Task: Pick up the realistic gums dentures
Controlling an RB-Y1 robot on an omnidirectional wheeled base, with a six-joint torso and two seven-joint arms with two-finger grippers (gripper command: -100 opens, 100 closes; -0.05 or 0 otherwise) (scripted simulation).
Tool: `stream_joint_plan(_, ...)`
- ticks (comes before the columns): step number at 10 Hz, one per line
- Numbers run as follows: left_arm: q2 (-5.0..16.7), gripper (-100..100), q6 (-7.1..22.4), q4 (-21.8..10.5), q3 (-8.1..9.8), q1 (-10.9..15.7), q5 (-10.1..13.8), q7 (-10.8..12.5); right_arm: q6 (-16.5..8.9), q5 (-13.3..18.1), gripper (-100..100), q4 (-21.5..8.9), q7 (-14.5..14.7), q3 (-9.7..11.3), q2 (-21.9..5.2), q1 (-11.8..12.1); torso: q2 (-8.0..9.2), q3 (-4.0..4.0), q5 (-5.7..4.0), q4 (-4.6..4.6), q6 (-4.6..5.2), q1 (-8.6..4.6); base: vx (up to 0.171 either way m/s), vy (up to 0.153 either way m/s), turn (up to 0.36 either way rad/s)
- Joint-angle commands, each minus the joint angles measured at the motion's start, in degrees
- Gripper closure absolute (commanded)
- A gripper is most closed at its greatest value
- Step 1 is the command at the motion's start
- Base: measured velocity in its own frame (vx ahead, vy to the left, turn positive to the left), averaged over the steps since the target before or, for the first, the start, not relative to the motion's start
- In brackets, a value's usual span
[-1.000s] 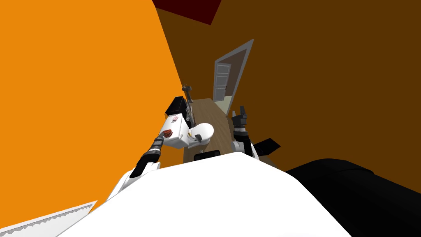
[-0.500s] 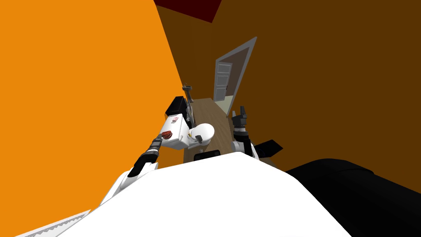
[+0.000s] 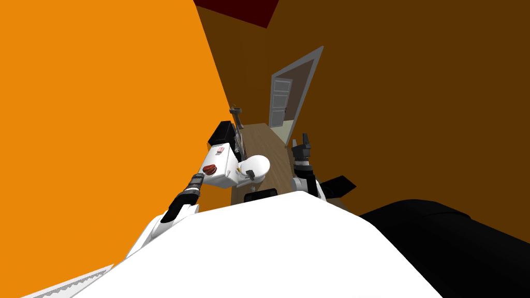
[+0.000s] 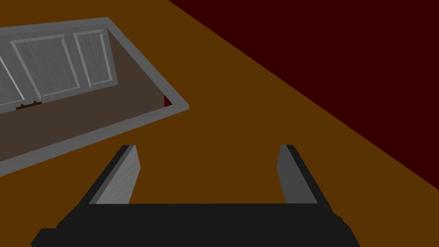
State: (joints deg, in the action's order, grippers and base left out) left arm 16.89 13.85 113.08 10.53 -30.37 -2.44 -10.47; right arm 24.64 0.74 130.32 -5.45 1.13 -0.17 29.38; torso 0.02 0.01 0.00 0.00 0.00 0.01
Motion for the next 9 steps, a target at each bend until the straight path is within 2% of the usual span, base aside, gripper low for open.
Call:
stream_joint_plan(1,0.0,0,0.0,0.0,0.0,0.0,0.0,0.0,0.0,0.0,0,0.0,0.0,0.0,0.0,0.0,0.0,0.0,0.0,0.0,0.0,0.0,0.0,0.0,0.0)
stream_joint_plan(2,-0.5,-100,1.7,1.8,0.0,-0.9,0.9,0.7,0.0,0.0,0,0.0,0.0,0.0,0.0,0.0,0.0,0.0,0.0,0.0,0.0,0.0,0.02,0.002,0.083)
stream_joint_plan(9,-2.9,-100,9.9,9.7,-0.26,-4.8,5.2,4.3,0.0,0.0,0,0.0,0.0,0.0,0.0,0.0,-0.24,-0.14,0.0,-0.06,0.0,-0.03,0.057,-0.005,0.07)
